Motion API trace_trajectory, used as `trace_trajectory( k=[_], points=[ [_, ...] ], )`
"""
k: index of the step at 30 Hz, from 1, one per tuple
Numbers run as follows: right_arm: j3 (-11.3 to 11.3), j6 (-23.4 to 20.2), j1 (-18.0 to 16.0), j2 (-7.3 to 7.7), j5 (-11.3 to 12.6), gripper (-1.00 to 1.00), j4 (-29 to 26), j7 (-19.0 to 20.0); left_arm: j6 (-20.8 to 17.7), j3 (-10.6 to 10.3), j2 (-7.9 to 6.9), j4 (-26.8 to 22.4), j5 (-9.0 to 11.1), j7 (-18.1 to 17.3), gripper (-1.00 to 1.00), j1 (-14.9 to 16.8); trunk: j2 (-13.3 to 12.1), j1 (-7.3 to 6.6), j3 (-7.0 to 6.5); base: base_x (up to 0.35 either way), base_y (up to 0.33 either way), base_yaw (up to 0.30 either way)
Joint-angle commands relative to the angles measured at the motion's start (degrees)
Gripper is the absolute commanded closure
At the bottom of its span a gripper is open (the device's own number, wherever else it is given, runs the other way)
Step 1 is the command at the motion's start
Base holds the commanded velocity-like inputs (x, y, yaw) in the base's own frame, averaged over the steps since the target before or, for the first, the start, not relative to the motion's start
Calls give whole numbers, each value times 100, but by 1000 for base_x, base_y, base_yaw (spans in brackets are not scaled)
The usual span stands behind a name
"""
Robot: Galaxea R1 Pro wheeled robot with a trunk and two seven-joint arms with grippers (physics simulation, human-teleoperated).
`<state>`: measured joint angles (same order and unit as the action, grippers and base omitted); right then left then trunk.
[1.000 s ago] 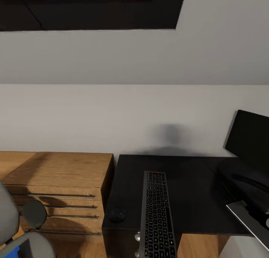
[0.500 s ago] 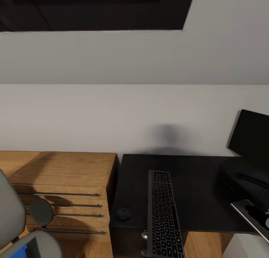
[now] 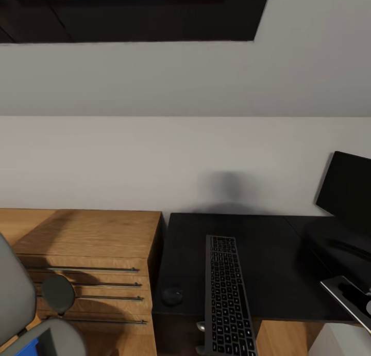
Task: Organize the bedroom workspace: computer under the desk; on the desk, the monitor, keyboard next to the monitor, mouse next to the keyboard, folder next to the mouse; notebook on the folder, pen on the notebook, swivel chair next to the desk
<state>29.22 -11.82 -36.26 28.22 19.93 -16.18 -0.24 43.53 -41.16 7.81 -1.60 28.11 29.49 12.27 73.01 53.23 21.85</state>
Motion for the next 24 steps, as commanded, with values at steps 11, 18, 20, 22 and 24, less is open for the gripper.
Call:
trace_trajectory(
  k=[11,18,20,22,24],
  points=[
    [14,-15,-4,-1,43,-100,-8,-3,7,-50,-5,3,26,31,-100,4,4,1,7,218,-83,0],
    [16,-10,-3,-1,46,-100,-8,-3,5,-50,-6,2,28,37,-100,4,4,1,7,86,-46,0],
    [15,-1,-3,0,46,-100,-8,-3,4,-50,-7,2,28,38,-100,4,4,1,7,28,-22,0],
    [15,12,-3,0,46,-100,-12,-3,3,-50,-7,4,28,38,-100,4,4,1,7,67,-71,0],
    [16,25,-4,0,41,-100,-14,-3,1,-50,-8,5,28,39,-100,4,4,1,7,114,-150,0]
  ],
)
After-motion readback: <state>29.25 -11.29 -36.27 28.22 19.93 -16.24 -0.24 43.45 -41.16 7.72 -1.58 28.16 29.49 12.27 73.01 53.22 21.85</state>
